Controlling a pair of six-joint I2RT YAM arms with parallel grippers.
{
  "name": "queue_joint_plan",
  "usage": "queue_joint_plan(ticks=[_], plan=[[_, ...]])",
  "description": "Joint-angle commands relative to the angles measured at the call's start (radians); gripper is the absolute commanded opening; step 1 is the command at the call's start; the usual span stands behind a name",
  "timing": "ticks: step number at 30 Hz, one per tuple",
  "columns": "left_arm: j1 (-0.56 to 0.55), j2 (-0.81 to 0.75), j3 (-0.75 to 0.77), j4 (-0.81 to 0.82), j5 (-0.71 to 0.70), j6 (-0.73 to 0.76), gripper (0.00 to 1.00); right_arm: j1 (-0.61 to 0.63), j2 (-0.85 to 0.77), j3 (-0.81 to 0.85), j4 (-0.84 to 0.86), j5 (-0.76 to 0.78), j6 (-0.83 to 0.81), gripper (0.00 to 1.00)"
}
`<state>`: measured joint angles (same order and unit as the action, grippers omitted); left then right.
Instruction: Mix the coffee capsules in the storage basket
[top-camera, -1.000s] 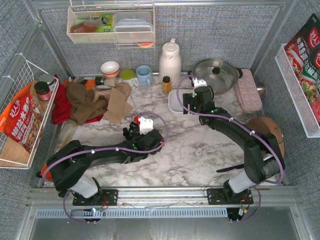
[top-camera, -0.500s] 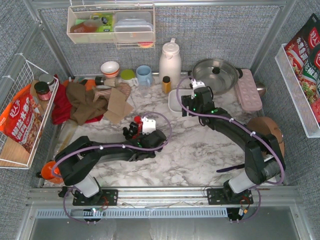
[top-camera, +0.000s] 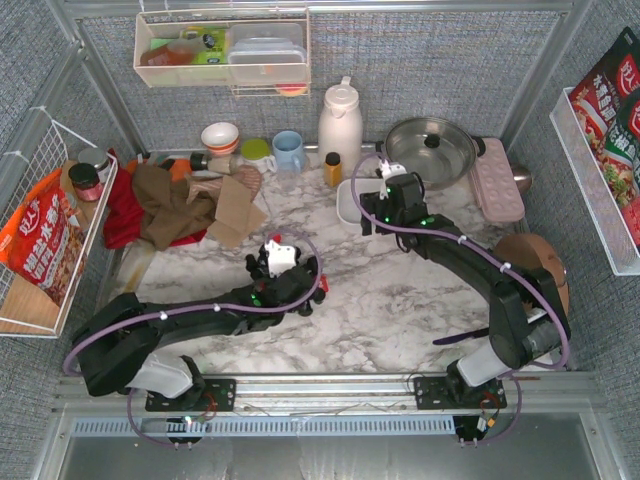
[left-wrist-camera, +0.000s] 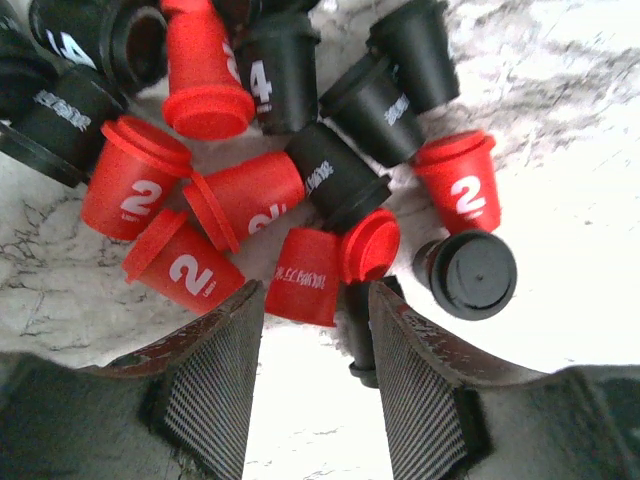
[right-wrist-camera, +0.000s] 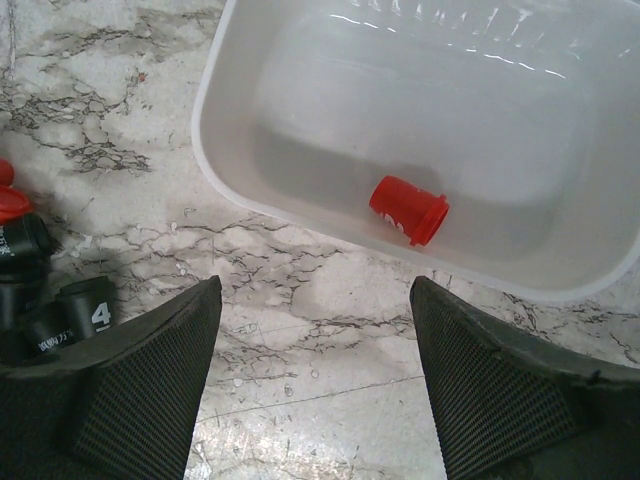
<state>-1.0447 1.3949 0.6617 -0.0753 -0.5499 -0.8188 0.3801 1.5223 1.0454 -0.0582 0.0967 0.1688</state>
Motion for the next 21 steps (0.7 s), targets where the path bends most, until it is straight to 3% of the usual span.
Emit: queue_joint_plan(ticks=[1,14,17,21], plan=[[0.004,0.021,-0.023,0.036,0.070,0.020,0.55,0.005,0.006,0.013,-0.007,-0.010,-0.008,0.81],[0.044,0.083,-0.005,0.093,0.092,0.056,0.56,0.010,0.012,0.026,-0.033,-0.021,-0.021,0.81],[0.052,0.065,-0.029,0.131,0.091,0.046,0.68,0.010,0.016,0.028,-0.035,-0.024,-0.025,0.81],[0.067,0.047,-0.056,0.192,0.092,0.025,0.72,0.012,0.027,0.034,-0.044,-0.033,-0.030,0.82]])
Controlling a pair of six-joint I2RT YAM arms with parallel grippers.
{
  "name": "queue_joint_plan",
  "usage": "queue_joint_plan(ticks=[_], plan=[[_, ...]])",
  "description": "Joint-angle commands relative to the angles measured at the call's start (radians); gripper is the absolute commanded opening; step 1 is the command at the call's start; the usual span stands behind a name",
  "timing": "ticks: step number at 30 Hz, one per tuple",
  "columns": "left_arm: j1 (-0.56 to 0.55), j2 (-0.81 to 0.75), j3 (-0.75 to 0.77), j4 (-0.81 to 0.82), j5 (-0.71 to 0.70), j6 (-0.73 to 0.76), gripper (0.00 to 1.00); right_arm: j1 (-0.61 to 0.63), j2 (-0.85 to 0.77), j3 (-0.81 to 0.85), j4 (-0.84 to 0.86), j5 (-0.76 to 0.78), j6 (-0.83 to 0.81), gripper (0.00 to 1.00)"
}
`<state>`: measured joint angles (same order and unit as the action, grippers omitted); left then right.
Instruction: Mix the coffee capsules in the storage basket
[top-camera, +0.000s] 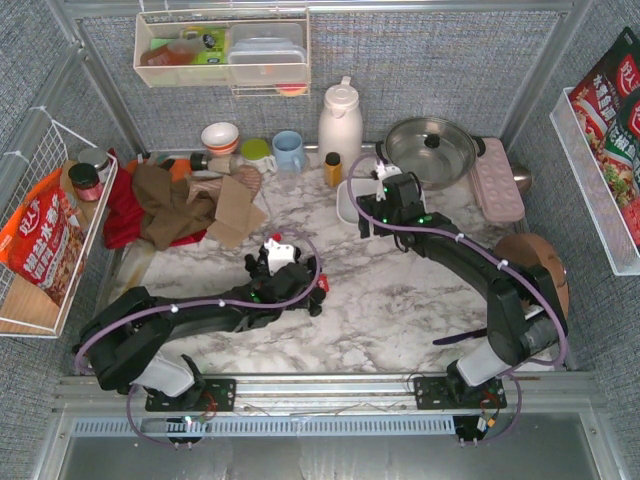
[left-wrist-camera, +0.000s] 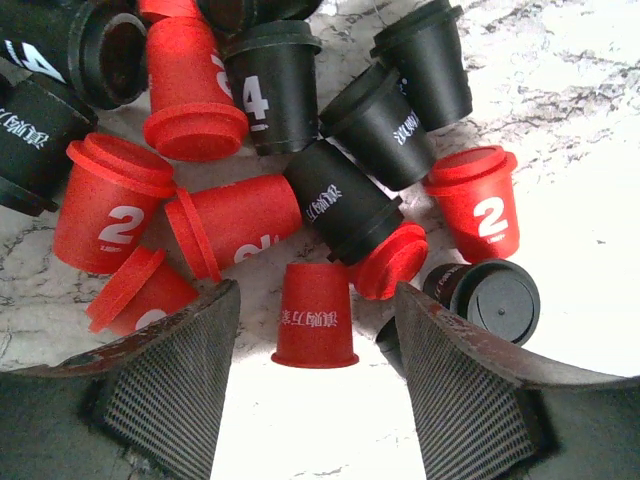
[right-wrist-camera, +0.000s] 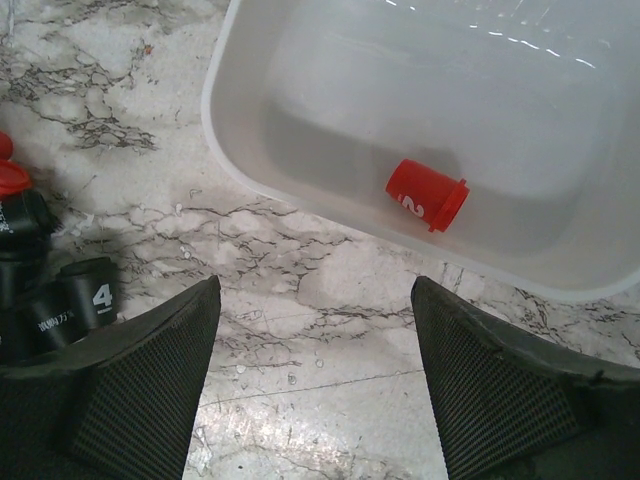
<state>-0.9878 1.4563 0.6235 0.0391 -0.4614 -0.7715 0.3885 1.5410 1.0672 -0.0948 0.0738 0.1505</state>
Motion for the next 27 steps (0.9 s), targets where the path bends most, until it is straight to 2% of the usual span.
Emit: queue_joint_plan(ticks=[1,9,14,20,27], plan=[[0.011,-0.018,-0.022,0.089,0.000,-0.029,0.72,0.004,0.011,0.014,-0.010,-0.013,-0.013,0.82],[0.013,-0.004,-0.042,0.202,-0.005,-0.075,0.77,0.009,0.033,0.031,-0.030,-0.027,-0.024,0.82],[0.014,0.059,0.003,0.143,0.016,-0.091,0.77,0.011,0.037,0.040,-0.046,-0.027,-0.035,0.81],[0.013,0.062,-0.008,0.105,0.018,-0.107,0.69,0.012,0.042,0.045,-0.049,-0.030,-0.038,0.82],[0.012,0.078,-0.015,0.123,0.033,-0.106,0.69,0.015,0.052,0.051,-0.058,-0.032,-0.043,0.82]])
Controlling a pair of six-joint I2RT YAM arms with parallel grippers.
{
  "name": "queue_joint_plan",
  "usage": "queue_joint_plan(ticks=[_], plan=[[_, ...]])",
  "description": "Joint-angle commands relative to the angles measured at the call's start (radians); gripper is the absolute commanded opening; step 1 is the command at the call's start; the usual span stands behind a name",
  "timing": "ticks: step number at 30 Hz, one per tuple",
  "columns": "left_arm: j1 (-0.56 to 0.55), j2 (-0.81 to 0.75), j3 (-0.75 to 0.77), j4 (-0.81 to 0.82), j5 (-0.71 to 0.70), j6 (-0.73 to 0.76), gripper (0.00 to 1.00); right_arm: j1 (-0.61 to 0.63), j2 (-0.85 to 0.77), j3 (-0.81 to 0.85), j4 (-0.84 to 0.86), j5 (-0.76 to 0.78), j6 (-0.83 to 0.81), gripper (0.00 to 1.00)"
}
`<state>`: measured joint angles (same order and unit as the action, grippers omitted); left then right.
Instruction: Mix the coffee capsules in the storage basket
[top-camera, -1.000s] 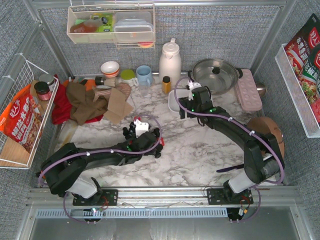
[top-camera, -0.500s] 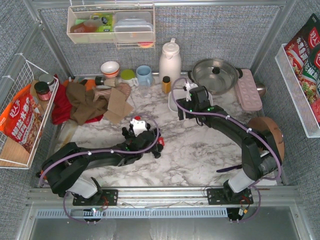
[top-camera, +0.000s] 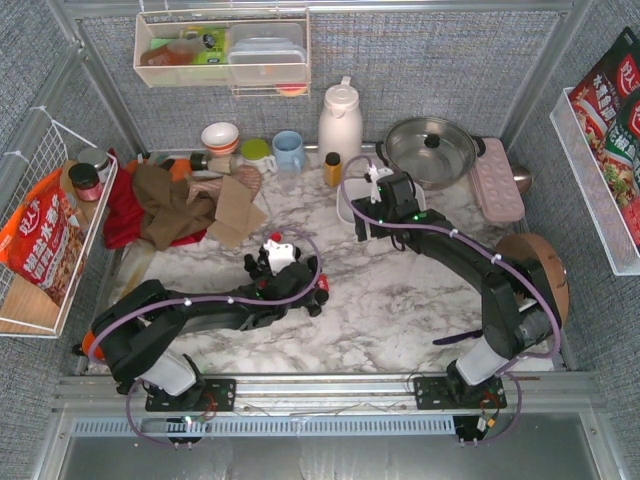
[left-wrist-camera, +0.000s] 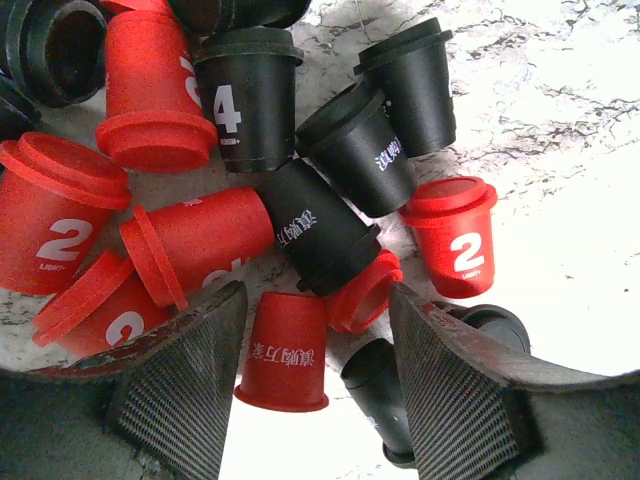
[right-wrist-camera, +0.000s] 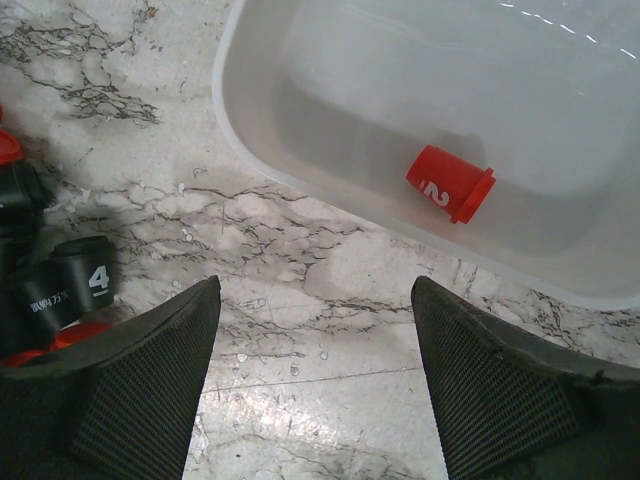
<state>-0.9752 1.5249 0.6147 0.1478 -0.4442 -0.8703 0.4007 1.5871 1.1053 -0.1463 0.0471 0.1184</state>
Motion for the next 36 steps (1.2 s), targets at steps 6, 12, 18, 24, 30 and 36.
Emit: queue_joint_plan(ticks=[6,12,18,24,30,36], plan=[[0.000,0.034,0.012,0.064,0.006,0.006,0.69,0.004,0.013,0.019,-0.015,-0.006,-0.016,0.82],[-0.002,0.070,0.041,0.076,0.026,0.005,0.67,0.005,0.021,0.025,-0.023,-0.007,-0.022,0.82],[-0.011,0.088,0.052,0.001,0.004,-0.003,0.56,0.006,0.021,0.029,-0.029,-0.007,-0.025,0.82],[-0.018,0.058,0.062,-0.084,-0.023,0.010,0.51,0.007,0.026,0.037,-0.037,-0.009,-0.026,0.82],[-0.026,0.015,0.099,-0.198,-0.022,0.053,0.55,0.008,0.027,0.040,-0.044,-0.010,-0.028,0.82],[-0.026,-0.009,0.079,-0.202,-0.010,0.068,0.55,0.009,0.029,0.041,-0.047,-0.010,-0.029,0.82]])
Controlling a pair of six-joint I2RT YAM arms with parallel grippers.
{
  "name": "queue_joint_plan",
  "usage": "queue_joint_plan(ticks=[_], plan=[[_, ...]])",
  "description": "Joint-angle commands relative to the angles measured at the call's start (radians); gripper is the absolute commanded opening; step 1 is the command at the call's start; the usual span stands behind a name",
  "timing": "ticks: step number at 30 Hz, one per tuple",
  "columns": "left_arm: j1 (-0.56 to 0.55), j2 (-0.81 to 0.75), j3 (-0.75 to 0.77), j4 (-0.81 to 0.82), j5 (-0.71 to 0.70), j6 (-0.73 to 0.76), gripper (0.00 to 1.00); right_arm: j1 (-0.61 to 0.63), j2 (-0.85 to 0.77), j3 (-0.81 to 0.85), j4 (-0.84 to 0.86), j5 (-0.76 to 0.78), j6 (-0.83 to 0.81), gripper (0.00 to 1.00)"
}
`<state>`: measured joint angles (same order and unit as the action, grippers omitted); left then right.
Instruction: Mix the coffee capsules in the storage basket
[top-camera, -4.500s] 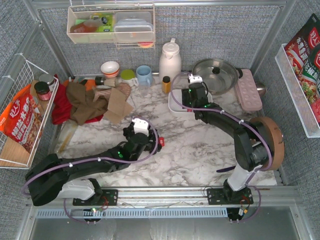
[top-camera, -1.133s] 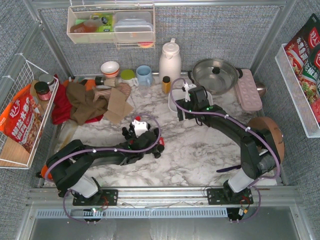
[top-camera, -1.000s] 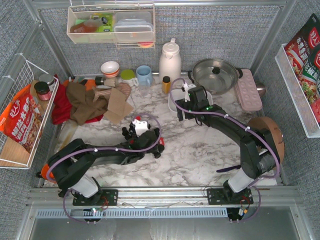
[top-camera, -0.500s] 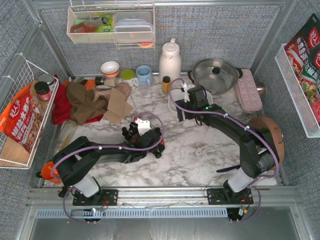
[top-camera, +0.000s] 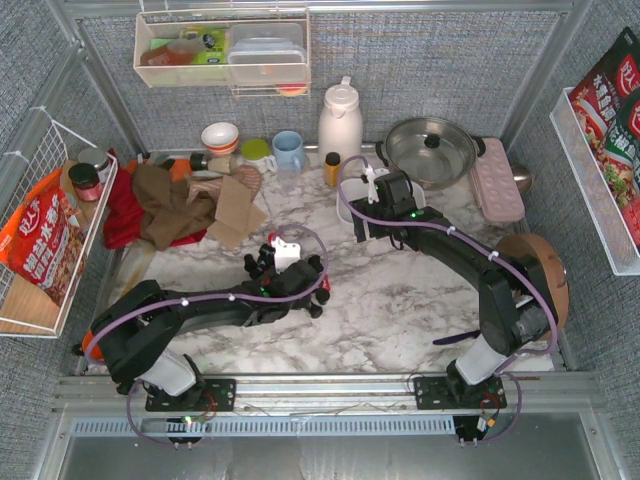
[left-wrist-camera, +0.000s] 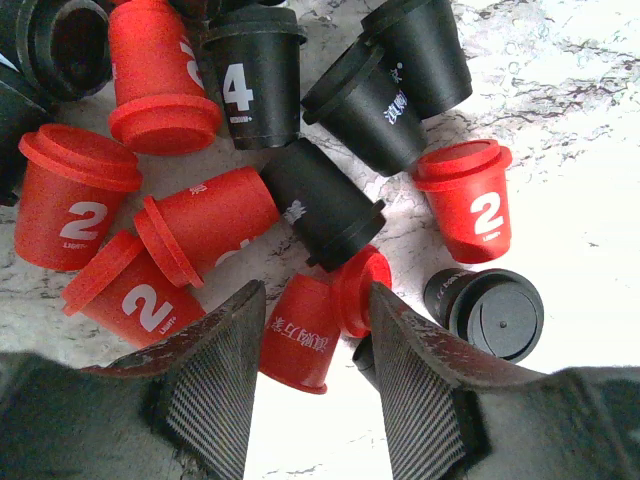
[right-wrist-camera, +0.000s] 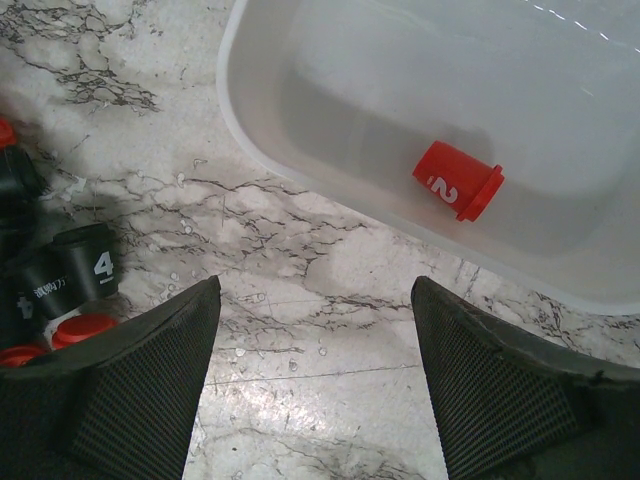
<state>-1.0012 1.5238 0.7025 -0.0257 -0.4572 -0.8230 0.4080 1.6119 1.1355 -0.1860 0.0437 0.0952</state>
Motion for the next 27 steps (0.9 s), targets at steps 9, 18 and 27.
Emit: queue_joint_plan(ticks=[9,18,27], plan=[[-0.001,0.050,0.020,0.005,0.039,0.047,0.55,0.002,0.008,0.015,-0.014,-0.008,-0.010,0.82],[-0.001,0.068,0.026,0.037,-0.003,0.036,0.53,0.005,0.022,0.019,-0.016,-0.010,-0.012,0.82],[-0.001,0.052,0.038,0.038,-0.035,0.056,0.40,0.006,0.028,0.023,-0.023,-0.009,-0.018,0.82]])
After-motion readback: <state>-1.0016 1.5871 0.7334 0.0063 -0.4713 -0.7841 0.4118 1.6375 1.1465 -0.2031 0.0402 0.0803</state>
